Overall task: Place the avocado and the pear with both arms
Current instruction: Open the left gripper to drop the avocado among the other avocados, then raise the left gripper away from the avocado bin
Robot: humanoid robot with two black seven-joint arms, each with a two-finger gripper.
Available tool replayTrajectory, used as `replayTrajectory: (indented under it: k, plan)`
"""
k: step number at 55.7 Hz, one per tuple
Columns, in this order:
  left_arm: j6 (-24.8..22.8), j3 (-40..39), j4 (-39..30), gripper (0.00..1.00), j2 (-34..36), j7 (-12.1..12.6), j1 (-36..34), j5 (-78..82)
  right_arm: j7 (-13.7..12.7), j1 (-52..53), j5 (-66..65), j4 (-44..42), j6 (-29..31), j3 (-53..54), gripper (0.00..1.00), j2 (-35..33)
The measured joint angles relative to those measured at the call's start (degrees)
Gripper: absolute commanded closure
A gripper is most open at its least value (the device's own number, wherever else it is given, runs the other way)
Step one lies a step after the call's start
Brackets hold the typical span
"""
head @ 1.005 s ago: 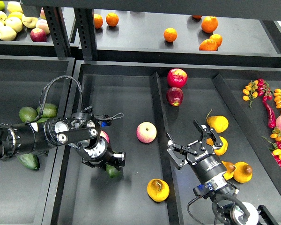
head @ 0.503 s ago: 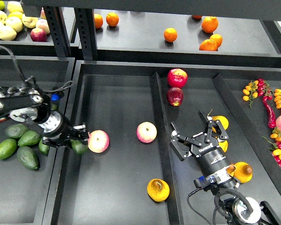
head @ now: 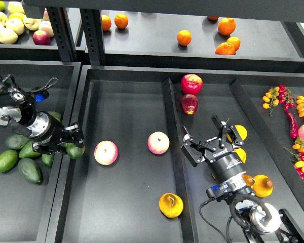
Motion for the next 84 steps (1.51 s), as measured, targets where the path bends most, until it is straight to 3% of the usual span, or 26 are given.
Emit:
replayTrajectory:
  k: [53, 59, 65, 84]
  plan:
    - [0.0, -5.2, 5.7, 0.66, 4.4, 0.0, 12.2, 6.5, 0.1, 1.0, 0.0, 0.0, -1.2, 0.0, 0.00, 0.0]
    - [0.0, -5.8, 6.1, 0.62, 4.0, 0.0, 12.9, 6.8, 0.0, 0.9, 0.0, 0.0, -1.2, 0.0, 0.00, 0.0]
    - [0.0, -6.5, 6.3, 0.51, 3.8, 0.0, 13.1, 7.3, 0.1, 0.8, 0.0, 0.0, -1.0, 0.0, 0.00, 0.0]
    - [0.0, -7.6, 7.1, 0.41, 3.3, 0.0, 14.5, 9.3, 0.0, -0.3, 0.0, 0.0, -0.5, 0.0, 0.00, 0.0]
